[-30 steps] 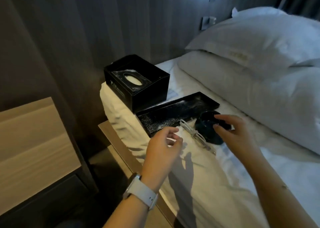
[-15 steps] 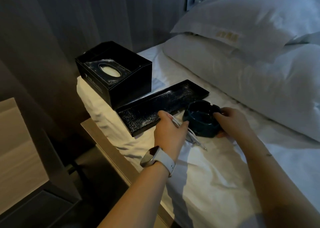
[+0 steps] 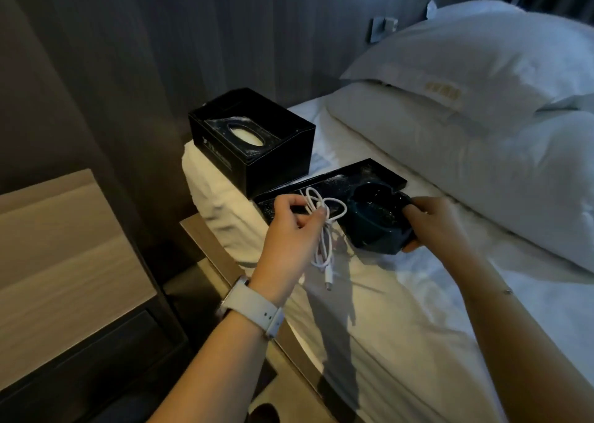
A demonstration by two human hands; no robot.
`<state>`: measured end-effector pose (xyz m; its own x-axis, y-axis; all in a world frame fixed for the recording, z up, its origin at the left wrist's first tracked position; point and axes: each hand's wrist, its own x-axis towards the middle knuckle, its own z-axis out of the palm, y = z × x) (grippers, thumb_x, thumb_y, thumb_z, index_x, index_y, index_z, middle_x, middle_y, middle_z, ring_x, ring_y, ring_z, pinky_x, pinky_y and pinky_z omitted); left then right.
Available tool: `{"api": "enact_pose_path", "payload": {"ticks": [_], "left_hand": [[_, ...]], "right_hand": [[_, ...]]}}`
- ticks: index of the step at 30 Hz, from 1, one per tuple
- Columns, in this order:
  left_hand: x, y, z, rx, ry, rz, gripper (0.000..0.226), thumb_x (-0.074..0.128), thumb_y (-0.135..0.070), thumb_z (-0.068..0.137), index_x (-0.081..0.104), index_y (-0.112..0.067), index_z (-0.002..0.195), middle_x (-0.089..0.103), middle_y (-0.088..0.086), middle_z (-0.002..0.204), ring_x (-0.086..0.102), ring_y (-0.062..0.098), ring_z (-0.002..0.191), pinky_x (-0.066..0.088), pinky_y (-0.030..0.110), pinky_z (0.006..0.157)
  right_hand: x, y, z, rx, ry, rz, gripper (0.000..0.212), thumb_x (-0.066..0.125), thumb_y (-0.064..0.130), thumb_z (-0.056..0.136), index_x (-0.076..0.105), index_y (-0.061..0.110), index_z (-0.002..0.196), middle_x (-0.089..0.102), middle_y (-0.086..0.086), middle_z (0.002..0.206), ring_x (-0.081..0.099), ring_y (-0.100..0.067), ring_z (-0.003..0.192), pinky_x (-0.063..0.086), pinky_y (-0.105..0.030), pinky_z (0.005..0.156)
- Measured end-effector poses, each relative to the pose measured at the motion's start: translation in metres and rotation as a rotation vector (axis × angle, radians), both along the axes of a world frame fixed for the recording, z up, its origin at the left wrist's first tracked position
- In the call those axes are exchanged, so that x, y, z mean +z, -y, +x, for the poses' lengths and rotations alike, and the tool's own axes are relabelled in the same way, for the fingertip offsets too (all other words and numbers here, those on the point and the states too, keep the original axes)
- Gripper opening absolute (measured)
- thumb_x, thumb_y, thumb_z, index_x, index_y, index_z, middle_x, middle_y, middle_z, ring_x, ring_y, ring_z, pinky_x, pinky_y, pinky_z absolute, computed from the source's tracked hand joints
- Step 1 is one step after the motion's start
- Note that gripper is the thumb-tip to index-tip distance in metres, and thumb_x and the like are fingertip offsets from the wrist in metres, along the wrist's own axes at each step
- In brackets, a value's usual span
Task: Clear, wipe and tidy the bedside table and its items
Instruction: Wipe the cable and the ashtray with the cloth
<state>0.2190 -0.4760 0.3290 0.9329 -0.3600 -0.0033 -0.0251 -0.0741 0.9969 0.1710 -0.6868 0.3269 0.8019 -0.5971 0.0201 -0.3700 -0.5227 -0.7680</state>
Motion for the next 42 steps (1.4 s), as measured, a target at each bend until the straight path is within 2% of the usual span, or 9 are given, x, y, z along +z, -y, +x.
{"api": "enact_pose_path", "payload": {"ticks": [3, 7, 11, 18, 22, 26, 32, 37, 42], "left_hand": [[0.008, -0.053, -0.011, 0.07, -0.089, -0.06, 0.015, 0.056, -0.033, 0.095, 0.046, -0.028, 0.105, 0.065, 0.025, 0.101, 0.068, 0.037, 0.085, 0.054, 0.053, 0.082], [0.014, -0.134, -0.028, 0.189, -0.24, -0.197, 0.021, 0.054, -0.026, 0.096, 0.046, -0.025, 0.116, 0.066, 0.014, 0.099, 0.068, 0.022, 0.067, 0.056, 0.032, 0.056], [0.015, -0.221, -0.045, 0.364, -0.301, -0.265, 0.028, 0.056, -0.026, 0.093, 0.049, -0.029, 0.12, 0.066, 0.01, 0.105, 0.064, 0.02, 0.076, 0.052, 0.028, 0.058], [0.002, -0.344, -0.071, 0.747, -0.223, -0.293, 0.019, 0.058, -0.019, 0.093, 0.053, -0.029, 0.108, 0.07, 0.003, 0.086, 0.066, 0.012, 0.061, 0.053, 0.024, 0.05], [-0.01, -0.395, -0.092, 0.816, -0.198, -0.276, 0.021, 0.057, -0.019, 0.094, 0.052, -0.026, 0.113, 0.072, -0.004, 0.072, 0.065, 0.01, 0.06, 0.052, 0.026, 0.055], [-0.017, -0.427, -0.112, 0.876, -0.223, -0.299, 0.026, 0.061, -0.019, 0.091, 0.05, -0.024, 0.114, 0.073, -0.003, 0.07, 0.066, 0.012, 0.06, 0.054, 0.024, 0.053], [-0.024, -0.456, -0.143, 0.825, -0.269, -0.259, 0.02, 0.06, -0.022, 0.09, 0.065, -0.013, 0.107, 0.072, 0.009, 0.092, 0.065, 0.014, 0.073, 0.055, 0.023, 0.06], [-0.03, -0.486, -0.164, 0.693, -0.326, -0.298, 0.025, 0.052, -0.025, 0.096, 0.059, -0.01, 0.114, 0.073, 0.01, 0.098, 0.063, 0.012, 0.067, 0.054, 0.022, 0.06], [-0.049, -0.519, -0.184, 0.594, -0.463, -0.427, 0.036, 0.054, -0.022, 0.087, 0.057, -0.008, 0.119, 0.072, 0.017, 0.101, 0.064, 0.016, 0.063, 0.055, 0.026, 0.053]], "right_hand": [[0.012, -0.041, 0.002, 0.109, 0.015, 0.011, 0.024, 0.045, 0.014, 0.09, 0.066, 0.006, 0.084, 0.067, -0.015, 0.056, 0.067, -0.026, 0.048, 0.058, -0.051, 0.069], [0.023, -0.114, 0.009, 0.298, 0.023, 0.006, 0.023, 0.045, 0.011, 0.094, 0.066, 0.009, 0.085, 0.068, -0.014, 0.06, 0.067, -0.024, 0.048, 0.059, -0.041, 0.06], [0.024, -0.196, 0.028, 0.514, 0.029, 0.042, 0.021, 0.047, 0.01, 0.095, 0.066, 0.009, 0.086, 0.068, -0.013, 0.065, 0.067, -0.026, 0.049, 0.059, -0.041, 0.055], [0.0, -0.344, 0.074, 0.748, -0.022, 0.056, 0.022, 0.046, 0.013, 0.095, 0.063, 0.017, 0.081, 0.067, -0.01, 0.067, 0.066, -0.021, 0.045, 0.055, -0.034, 0.044], [-0.013, -0.405, 0.092, 0.854, -0.054, 0.061, 0.02, 0.046, 0.015, 0.094, 0.066, 0.011, 0.089, 0.067, -0.008, 0.074, 0.068, -0.023, 0.051, 0.058, -0.044, 0.052], [-0.016, -0.44, 0.096, 0.863, -0.035, 0.015, 0.02, 0.046, 0.014, 0.096, 0.065, 0.008, 0.1, 0.064, -0.006, 0.079, 0.064, -0.013, 0.048, 0.047, -0.02, 0.037], [-0.019, -0.453, 0.079, 0.818, 0.086, -0.123, 0.044, 0.05, 0.031, 0.097, 0.047, 0.014, 0.138, 0.053, -0.006, 0.118, 0.063, -0.021, 0.089, 0.058, -0.038, 0.07], [-0.008, -0.47, 0.031, 0.847, 0.476, -0.408, 0.035, 0.051, 0.031, 0.095, 0.054, 0.019, 0.127, 0.046, 0.004, 0.113, 0.045, -0.005, 0.094, 0.042, -0.021, 0.071], [-0.014, -0.546, 0.022, 1.173, 0.49, -0.491, 0.035, 0.053, 0.035, 0.093, 0.058, 0.02, 0.124, 0.051, 0.001, 0.121, 0.044, -0.013, 0.116, 0.04, -0.026, 0.091]]}}
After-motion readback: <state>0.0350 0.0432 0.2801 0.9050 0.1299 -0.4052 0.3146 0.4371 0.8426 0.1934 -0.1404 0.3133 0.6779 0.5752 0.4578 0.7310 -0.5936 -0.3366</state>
